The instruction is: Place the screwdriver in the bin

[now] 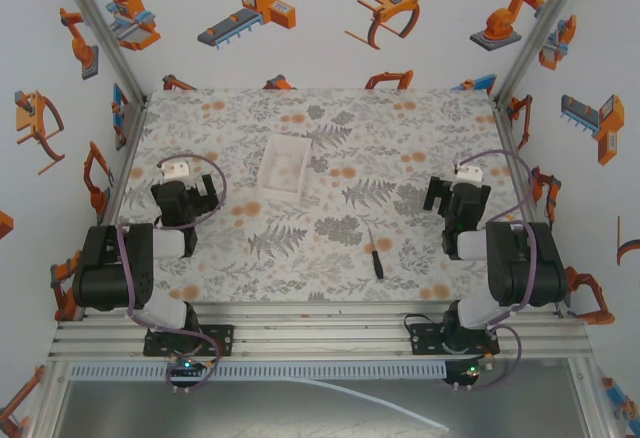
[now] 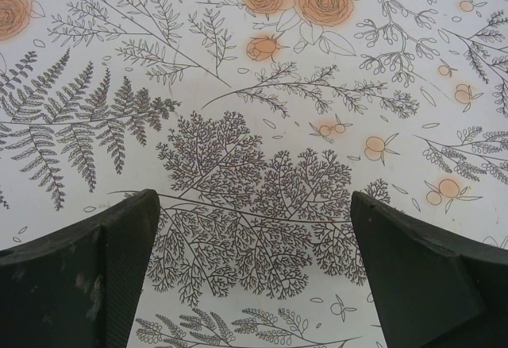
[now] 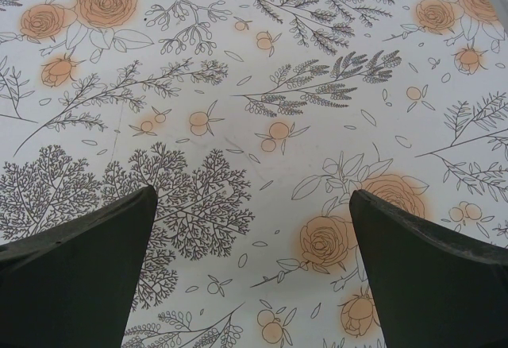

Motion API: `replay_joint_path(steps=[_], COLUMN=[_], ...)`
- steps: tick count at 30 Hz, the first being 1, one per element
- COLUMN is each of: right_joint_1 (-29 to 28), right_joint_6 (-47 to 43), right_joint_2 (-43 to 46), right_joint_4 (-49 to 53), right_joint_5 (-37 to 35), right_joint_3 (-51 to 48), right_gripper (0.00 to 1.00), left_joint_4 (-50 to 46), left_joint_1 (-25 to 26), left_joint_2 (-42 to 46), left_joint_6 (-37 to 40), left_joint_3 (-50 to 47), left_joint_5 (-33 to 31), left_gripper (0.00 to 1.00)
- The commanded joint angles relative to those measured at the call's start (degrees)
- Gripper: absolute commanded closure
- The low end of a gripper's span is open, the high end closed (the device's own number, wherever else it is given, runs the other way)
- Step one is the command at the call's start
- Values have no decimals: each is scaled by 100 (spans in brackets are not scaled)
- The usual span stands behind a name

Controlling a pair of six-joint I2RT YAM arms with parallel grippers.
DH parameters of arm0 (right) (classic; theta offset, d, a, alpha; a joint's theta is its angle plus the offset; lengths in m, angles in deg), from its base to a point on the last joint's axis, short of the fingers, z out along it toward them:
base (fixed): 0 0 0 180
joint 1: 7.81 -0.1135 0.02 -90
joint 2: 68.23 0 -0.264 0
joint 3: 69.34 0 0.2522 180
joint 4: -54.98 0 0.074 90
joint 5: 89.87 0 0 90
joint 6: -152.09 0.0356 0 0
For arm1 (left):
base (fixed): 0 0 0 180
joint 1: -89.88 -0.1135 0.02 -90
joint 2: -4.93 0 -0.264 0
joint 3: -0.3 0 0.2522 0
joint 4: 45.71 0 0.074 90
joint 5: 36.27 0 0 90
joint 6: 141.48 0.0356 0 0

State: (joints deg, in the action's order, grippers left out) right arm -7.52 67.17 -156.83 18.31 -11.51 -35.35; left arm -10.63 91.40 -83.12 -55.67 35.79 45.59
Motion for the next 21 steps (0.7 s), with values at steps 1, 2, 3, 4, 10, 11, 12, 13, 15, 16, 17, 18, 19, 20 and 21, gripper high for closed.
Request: replay_joint_path(steps=[1,2,3,4,10,11,12,13,15,16,17,18,19,20,21], right_joint_1=[-12,-11,-12,-12,3,-10,-10,-13,-54,-92,-113,-109,-111,-104,-129], right_joint_6=[35,37,36,37,39,52,81,117,-6,-28,-6,-5,-28,-59,-63], right_joint_2=[9,9,9,9,22,59,158,264,290,397,563,694,851,1036,1221], right_joint_4=[-195,-197,-194,-194,-172,-146,-38,121,80,197,452,650,866,1108,1341], right_joint_5=[-151,-151,-146,-149,-149,-270,-324,-289,-262,-366,-448,-455,-418,-388,-377], right_joint_3=[69,69,69,69,70,77,90,112,103,123,183,236,298,352,415], right_gripper=[1,1,1,1,1,1,1,1,1,1,1,1,1,1,1], left_joint_4=[47,47,46,42,-12,-104,-237,-549,-1313,-1710,-2040,-2273,-2569,-2935,-3276], left_joint_1=[33,33,33,33,41,41,41,41,41,41,41,41,41,46,41], left_joint_2=[-29,-36,-37,-36,-5,39,109,223,467,608,735,851,972,1104,1206], left_joint_6=[89,89,88,89,98,92,93,93,151,130,117,128,142,180,214], left_joint_3=[94,94,94,94,117,150,199,307,609,777,924,1025,1148,1296,1443], left_joint_5=[-56,-56,-56,-56,-56,-61,-77,-53,2,-27,-73,-95,-115,-112,-114], left_gripper=[3,3,3,3,3,3,3,3,3,3,3,3,3,3,3])
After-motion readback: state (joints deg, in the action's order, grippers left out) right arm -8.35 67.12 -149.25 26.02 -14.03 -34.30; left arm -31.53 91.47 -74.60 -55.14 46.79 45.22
